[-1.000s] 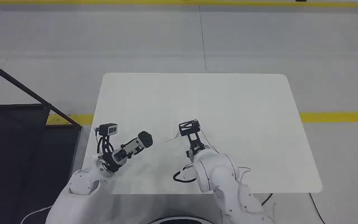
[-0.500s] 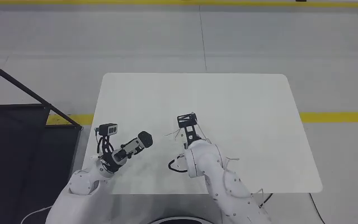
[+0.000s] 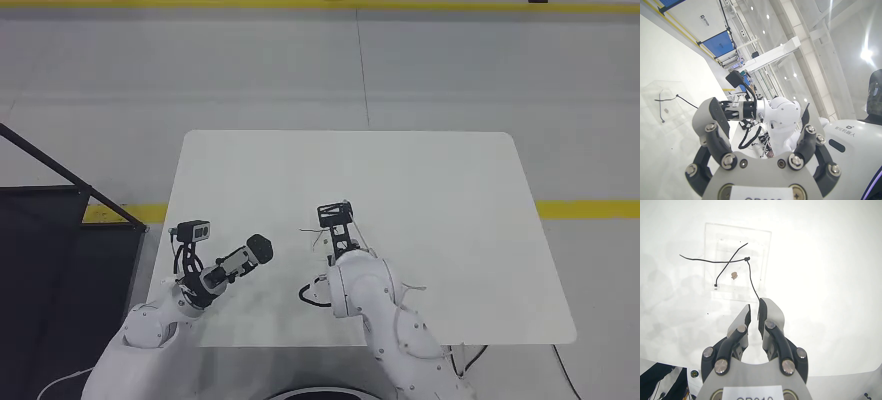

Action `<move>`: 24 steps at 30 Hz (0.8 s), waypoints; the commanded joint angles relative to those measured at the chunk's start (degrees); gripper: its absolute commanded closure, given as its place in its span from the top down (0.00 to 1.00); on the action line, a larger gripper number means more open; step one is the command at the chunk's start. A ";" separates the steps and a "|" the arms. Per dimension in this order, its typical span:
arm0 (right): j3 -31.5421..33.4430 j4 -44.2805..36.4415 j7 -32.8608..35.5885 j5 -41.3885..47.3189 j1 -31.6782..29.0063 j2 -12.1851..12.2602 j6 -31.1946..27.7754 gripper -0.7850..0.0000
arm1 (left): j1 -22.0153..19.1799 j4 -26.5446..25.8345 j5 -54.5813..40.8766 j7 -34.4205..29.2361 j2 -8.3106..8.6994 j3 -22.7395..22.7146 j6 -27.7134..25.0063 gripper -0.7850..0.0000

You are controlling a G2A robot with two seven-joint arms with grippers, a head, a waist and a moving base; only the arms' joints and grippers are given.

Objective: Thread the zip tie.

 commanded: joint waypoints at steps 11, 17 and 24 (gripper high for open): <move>1.79 -5.79 -5.23 0.29 -4.49 -0.68 -0.49 0.65 | 0.00 0.00 0.00 0.00 0.00 0.00 0.00 1.00; 3.54 -15.37 -16.36 1.25 -12.62 0.24 -5.03 1.00 | 0.00 0.00 0.00 0.00 0.00 0.00 0.00 1.00; 7.53 -30.92 -37.72 0.98 -30.52 2.62 -11.57 1.00 | 0.00 0.00 0.00 0.00 0.00 0.00 0.00 1.00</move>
